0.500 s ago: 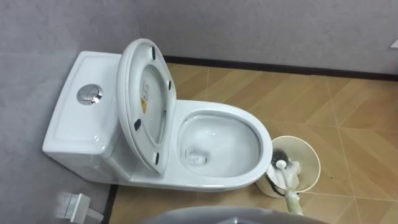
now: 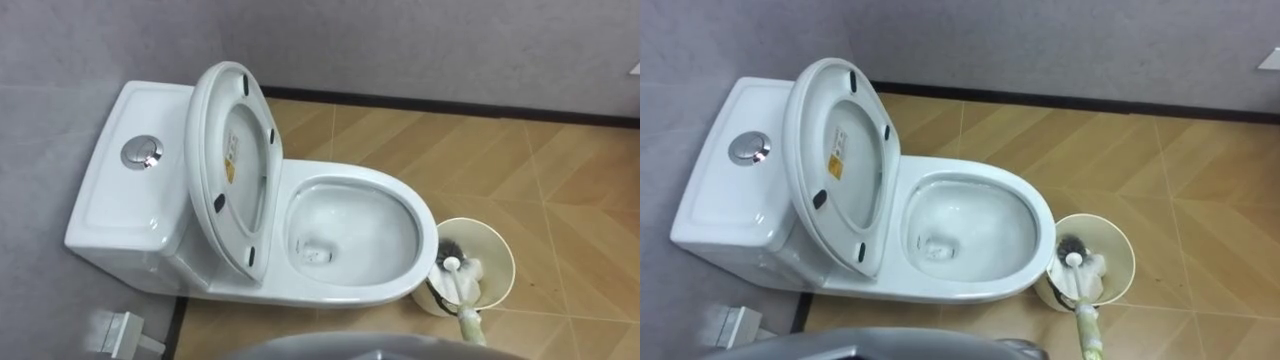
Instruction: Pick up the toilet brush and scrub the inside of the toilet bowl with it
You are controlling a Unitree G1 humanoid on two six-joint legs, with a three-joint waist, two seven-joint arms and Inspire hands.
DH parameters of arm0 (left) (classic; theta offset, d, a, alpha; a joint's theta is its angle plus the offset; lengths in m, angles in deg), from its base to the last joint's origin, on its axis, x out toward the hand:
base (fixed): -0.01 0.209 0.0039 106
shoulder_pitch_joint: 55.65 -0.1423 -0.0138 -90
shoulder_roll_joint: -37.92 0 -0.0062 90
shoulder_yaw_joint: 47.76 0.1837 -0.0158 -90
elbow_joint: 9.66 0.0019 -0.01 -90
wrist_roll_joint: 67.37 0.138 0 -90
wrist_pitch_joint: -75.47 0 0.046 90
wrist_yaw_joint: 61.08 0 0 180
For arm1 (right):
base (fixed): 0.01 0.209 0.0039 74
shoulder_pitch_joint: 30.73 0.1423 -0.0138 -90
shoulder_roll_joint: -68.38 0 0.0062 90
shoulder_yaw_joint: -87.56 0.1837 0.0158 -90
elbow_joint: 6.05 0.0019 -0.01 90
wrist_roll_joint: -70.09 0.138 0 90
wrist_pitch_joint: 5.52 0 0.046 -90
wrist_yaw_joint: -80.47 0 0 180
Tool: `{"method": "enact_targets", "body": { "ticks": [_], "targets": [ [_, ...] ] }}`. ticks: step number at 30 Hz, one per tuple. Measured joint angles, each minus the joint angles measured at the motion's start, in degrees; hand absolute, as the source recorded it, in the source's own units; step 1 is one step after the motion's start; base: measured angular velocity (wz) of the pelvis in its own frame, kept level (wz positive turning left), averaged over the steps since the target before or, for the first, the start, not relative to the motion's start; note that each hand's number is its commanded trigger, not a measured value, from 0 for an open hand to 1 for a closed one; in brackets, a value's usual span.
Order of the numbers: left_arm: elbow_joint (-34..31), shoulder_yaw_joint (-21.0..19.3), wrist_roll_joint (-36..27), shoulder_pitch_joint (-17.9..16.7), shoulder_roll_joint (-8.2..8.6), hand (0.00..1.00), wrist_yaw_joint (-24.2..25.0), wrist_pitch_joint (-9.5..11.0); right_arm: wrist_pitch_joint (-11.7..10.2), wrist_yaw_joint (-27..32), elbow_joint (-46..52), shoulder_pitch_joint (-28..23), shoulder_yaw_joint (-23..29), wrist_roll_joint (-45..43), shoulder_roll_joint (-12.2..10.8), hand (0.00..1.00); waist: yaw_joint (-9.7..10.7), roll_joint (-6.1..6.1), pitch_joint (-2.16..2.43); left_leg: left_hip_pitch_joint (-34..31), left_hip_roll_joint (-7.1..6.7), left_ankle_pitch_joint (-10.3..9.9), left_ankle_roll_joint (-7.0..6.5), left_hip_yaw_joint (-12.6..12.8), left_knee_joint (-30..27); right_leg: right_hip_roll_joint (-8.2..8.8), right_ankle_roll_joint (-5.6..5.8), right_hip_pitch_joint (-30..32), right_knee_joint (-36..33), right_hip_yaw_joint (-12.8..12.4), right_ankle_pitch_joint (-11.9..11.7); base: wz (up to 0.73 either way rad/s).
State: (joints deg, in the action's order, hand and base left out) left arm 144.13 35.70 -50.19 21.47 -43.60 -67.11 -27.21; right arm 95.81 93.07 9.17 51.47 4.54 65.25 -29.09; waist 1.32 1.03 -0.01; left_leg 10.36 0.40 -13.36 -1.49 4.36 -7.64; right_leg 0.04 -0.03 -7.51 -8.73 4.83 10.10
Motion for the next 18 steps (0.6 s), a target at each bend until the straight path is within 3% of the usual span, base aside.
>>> {"method": "enact_targets", "body": {
  "ticks": [3, 11, 18],
  "targets": [
    [0.0, 0.0, 0.0, 0.2, -0.05, 0.0, -0.1, 0.0, -0.7, 2.7, 1.3, 0.0, 1.4, 0.1, 0.0, 0.0, 0.1, -0.16, -0.05, 0.1, -0.01, 0.0, -0.01, 0.0, 0.0, -0.03, 0.0, -0.1, 0.0, -0.1, 0.0, 0.0],
    [-0.8, 0.0, 0.0, 0.2, -0.21, 0.0, -0.9, 1.8, -5.4, 10.2, 4.9, 0.2, 3.4, 3.5, 0.0, 0.0, 0.2, -0.36, -0.08, 0.1, 0.1, -0.1, 0.03, 0.0, 0.0, -0.12, 0.0, 0.2, 0.0, -0.1, 0.0, 0.0],
    [-1.1, 0.0, -0.1, 1.0, -0.58, 0.0, -1.2, 3.9, -7.8, 12.3, 6.8, 2.1, 3.3, 7.9, 0.0, 0.0, 0.1, -0.58, -0.11, -0.7, 0.1, -0.1, 0.03, 0.2, -0.1, -0.09, -0.01, 0.8, -0.4, -0.1, 0.0, 0.0]
  ]
}}
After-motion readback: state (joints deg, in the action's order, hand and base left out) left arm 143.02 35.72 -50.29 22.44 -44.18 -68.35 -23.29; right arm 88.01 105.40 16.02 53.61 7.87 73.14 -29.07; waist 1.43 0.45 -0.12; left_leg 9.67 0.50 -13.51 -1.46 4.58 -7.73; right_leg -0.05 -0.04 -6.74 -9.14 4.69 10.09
